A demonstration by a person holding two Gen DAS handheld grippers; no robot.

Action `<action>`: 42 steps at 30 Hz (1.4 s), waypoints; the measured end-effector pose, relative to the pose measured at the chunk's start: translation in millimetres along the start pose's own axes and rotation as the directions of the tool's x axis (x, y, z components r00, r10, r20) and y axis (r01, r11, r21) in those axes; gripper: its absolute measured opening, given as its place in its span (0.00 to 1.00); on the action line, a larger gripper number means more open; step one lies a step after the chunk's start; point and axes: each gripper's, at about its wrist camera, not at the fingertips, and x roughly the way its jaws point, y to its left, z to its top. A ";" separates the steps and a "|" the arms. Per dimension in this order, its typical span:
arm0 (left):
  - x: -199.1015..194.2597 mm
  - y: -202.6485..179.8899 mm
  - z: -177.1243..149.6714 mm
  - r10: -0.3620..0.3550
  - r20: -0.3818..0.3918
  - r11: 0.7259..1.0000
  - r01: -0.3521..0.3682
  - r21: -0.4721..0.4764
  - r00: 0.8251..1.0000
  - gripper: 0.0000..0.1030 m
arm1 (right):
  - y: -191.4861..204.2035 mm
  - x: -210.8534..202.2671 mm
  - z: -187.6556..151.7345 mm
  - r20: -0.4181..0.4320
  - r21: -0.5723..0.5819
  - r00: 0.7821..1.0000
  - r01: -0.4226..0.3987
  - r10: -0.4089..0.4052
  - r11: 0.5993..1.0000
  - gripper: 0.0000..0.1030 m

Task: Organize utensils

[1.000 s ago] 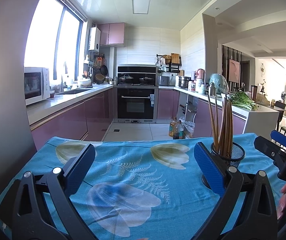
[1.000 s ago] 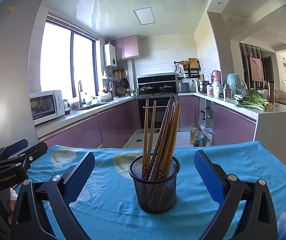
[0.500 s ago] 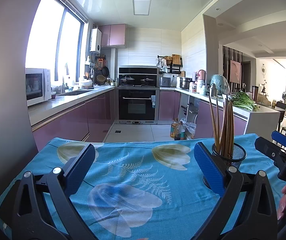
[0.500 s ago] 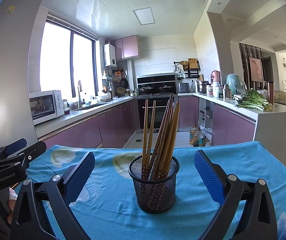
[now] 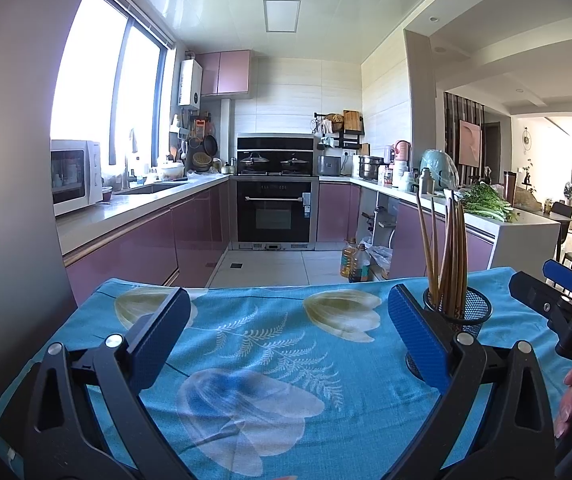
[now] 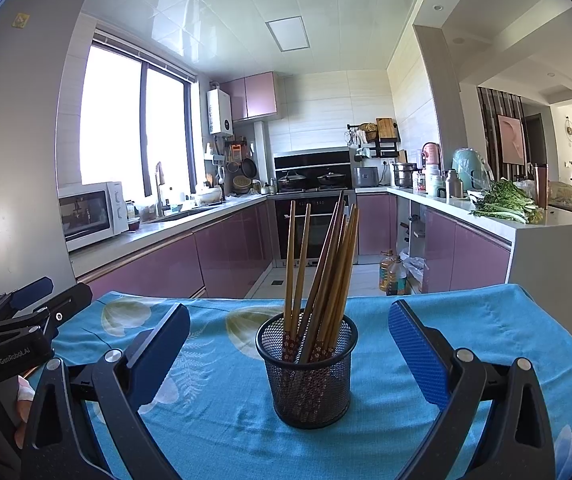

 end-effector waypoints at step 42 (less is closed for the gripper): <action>-0.1 -1.2 0.0 0.001 0.002 1.000 -0.001 0.004 1.000 0.95 | -1.6 1.5 1.3 0.002 0.002 1.000 0.004 -0.004 1.000 0.93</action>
